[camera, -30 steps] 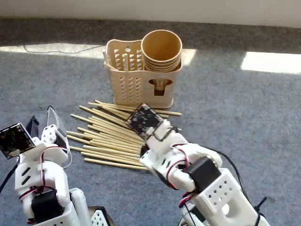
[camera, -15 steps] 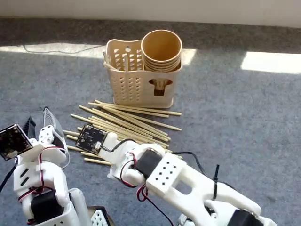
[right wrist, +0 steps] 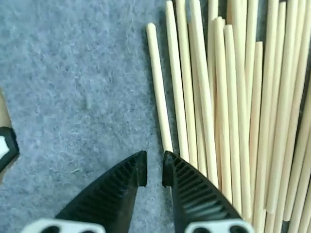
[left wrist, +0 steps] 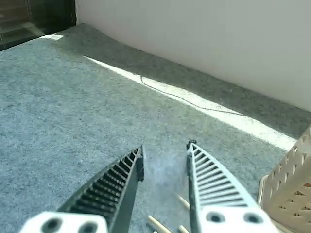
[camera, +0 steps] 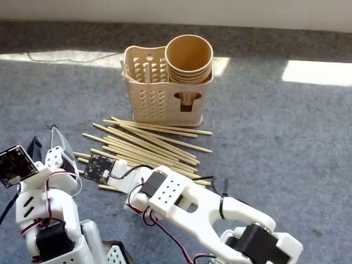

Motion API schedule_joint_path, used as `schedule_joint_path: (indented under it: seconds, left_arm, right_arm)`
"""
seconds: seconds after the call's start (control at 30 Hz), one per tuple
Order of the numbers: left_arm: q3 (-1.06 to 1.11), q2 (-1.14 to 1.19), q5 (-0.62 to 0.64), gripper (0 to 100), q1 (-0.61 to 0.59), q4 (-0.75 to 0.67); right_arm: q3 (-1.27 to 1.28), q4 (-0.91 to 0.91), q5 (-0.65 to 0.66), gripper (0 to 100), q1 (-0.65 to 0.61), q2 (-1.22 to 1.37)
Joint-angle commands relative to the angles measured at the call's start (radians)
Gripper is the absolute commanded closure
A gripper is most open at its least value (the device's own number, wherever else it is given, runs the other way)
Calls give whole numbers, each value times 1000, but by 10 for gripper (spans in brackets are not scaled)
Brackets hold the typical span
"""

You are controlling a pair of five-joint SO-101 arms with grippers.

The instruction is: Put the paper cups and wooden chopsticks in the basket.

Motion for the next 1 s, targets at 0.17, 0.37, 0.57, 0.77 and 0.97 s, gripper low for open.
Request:
schedule_joint_path:
  seconds: [0.17,0.37,0.57,0.77,0.97]
  left_arm:
    - [-5,16,12,856,-4,0]
    - [-5,16,12,856,-2,0]
    - [-5,16,12,856,-2,0]
    - [-5,16,12,856,-2,0]
    - [-5,16,12,856,-2,0]
  right_arm:
    - [-50,-90,14,927,-5,77]
    - [-50,-127,14,928,5,131]
    - [-50,-154,14,928,58,156]
    - [-48,-68,14,928,8,30]
    - [-42,-67,14,928,25,-41]
